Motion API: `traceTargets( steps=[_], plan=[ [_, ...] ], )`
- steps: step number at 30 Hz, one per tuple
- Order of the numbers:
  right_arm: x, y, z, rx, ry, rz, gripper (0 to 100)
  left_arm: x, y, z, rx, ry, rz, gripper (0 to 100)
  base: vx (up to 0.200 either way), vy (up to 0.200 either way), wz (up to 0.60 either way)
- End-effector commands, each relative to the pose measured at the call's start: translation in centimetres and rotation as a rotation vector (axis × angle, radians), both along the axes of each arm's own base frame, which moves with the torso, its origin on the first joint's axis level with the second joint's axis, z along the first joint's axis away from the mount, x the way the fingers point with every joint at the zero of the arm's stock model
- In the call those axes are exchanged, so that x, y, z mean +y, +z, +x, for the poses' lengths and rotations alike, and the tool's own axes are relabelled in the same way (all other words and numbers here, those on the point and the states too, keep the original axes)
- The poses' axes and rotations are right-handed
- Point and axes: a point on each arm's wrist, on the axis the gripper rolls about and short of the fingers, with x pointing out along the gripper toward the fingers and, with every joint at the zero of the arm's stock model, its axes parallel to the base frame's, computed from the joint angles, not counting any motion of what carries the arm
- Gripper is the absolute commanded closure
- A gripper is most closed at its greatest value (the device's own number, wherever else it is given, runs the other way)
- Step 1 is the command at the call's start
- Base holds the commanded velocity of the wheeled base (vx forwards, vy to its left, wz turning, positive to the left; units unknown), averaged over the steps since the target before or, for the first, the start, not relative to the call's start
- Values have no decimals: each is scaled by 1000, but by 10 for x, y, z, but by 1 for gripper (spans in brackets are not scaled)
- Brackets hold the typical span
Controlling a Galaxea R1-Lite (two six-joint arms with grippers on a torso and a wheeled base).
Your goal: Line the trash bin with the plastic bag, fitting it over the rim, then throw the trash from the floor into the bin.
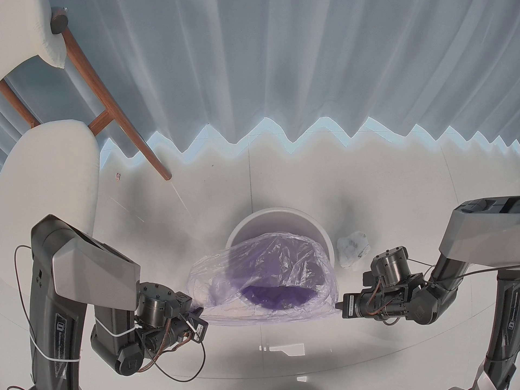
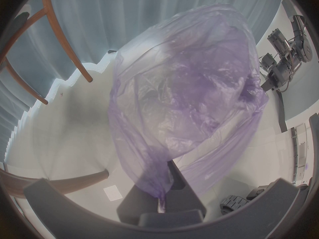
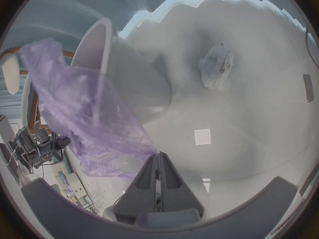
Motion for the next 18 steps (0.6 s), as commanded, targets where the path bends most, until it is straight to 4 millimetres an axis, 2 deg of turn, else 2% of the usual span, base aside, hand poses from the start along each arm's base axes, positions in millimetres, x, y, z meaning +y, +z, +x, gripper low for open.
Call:
traceTargets(
  steps=[1, 7, 13, 18],
  plan=[
    [-1, -4, 11, -16, -23, -5, 100, 1, -1, 8, -17, 17, -10, 100, 0, 0, 0],
    [-2, 8, 29, -179, -79, -13, 100, -7, 7, 29, -104, 26, -49, 100, 0, 0, 0],
    [-2, 16, 34, -293, -77, -22, 100, -8, 18, 32, -143, 34, -64, 100, 0, 0, 0],
    [-3, 12, 34, -303, -74, -78, 100, -8, 18, 29, -140, 61, -48, 100, 0, 0, 0]
  ],
)
